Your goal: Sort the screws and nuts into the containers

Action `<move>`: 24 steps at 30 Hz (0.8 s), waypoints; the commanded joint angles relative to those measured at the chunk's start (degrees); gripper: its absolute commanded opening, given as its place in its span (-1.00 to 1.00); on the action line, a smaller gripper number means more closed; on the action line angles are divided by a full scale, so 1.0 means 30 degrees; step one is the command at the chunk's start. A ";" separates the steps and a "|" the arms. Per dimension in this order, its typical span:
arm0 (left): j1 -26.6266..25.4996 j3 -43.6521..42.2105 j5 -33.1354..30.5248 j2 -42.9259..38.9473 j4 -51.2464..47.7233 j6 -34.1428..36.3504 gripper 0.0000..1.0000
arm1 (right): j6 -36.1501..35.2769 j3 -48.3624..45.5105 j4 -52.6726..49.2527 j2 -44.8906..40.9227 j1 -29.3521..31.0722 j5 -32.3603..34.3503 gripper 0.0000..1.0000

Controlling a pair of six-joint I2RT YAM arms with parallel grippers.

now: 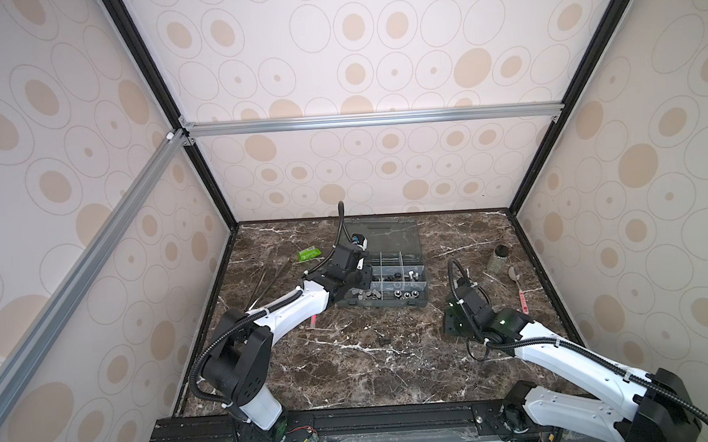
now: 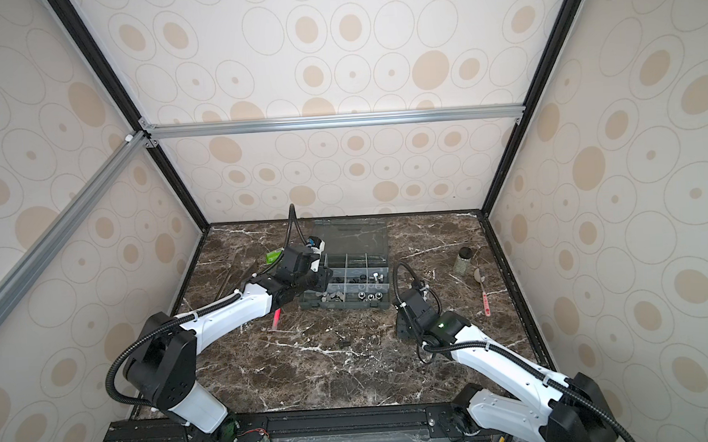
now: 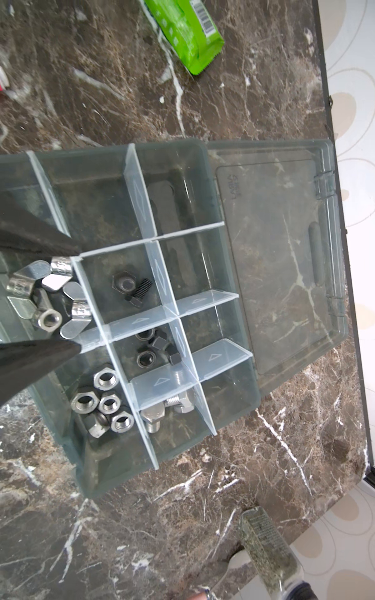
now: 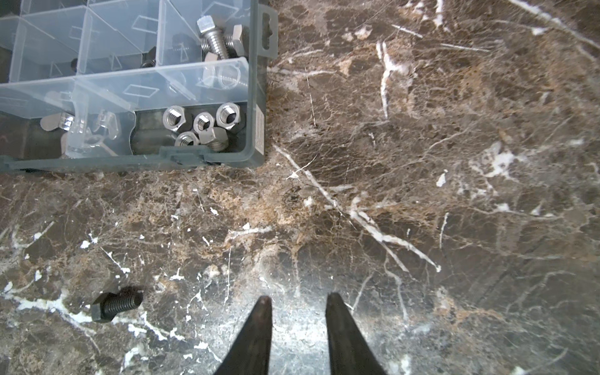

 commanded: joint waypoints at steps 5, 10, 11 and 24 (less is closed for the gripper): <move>0.0419 -0.0620 -0.0762 -0.1107 -0.0037 -0.0020 -0.15 | 0.1187 -0.0190 0.1536 0.1391 0.0955 -0.0262 -0.30; 0.0575 -0.1577 -0.1108 -0.2168 0.0104 -0.0245 -0.14 | 0.1468 0.0525 0.1927 0.3101 0.2018 -0.0394 -0.27; 0.0595 -0.1906 -0.1167 -0.2452 0.0266 -0.0361 -0.14 | 0.1499 0.0761 0.1971 0.3563 0.2315 -0.0442 -0.26; 0.0931 -0.4449 -0.1790 -0.5028 0.0253 -0.0645 -0.11 | 0.1758 0.3935 0.3161 0.8566 0.5034 -0.1526 -0.16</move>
